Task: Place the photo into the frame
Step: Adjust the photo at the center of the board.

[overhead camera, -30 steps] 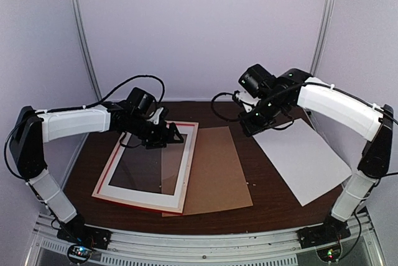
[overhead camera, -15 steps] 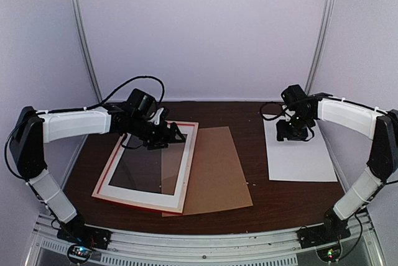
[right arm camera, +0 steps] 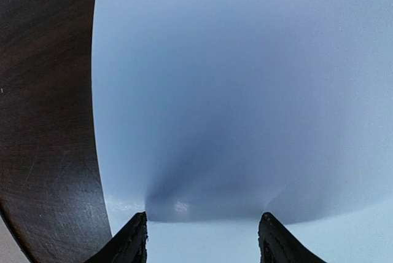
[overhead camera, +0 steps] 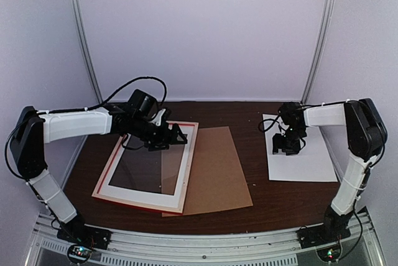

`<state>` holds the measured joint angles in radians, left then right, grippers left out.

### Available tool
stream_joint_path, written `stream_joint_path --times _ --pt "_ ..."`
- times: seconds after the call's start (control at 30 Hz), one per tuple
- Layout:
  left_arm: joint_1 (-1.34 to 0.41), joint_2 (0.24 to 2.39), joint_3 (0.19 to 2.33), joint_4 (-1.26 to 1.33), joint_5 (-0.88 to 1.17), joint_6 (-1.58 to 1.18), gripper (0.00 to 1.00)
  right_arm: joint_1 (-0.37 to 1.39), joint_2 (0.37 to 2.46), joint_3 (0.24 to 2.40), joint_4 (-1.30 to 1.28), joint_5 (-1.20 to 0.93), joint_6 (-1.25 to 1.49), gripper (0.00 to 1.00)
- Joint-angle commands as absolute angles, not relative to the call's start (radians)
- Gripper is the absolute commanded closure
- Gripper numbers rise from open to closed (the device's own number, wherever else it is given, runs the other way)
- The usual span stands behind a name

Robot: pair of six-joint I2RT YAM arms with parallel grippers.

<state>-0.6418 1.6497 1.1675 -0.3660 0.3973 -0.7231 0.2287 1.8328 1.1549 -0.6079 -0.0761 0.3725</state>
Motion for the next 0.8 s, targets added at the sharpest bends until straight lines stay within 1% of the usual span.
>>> stream_joint_path --times 0.0,0.3,0.53,0.67,0.77 --pt "-0.650 1.661 1.162 -0.330 0.406 -0.698 0.06 0.230 1.811 1.097 -0.544 -0.150 0.400 0.40" --pt "-0.665 1.690 1.184 -0.332 0.402 -0.693 0.06 0.272 1.727 0.961 -0.489 -0.224 0.458 0.49" --pt "-0.698 1.733 1.234 -0.346 0.398 -0.687 0.06 0.381 1.686 0.872 -0.428 -0.278 0.538 0.53" --pt "-0.738 1.790 1.286 -0.349 0.398 -0.689 0.06 0.439 1.591 0.832 -0.412 -0.303 0.564 0.51" --pt "-0.777 1.851 1.348 -0.351 0.405 -0.688 0.07 0.418 1.467 0.824 -0.471 -0.243 0.551 0.44"
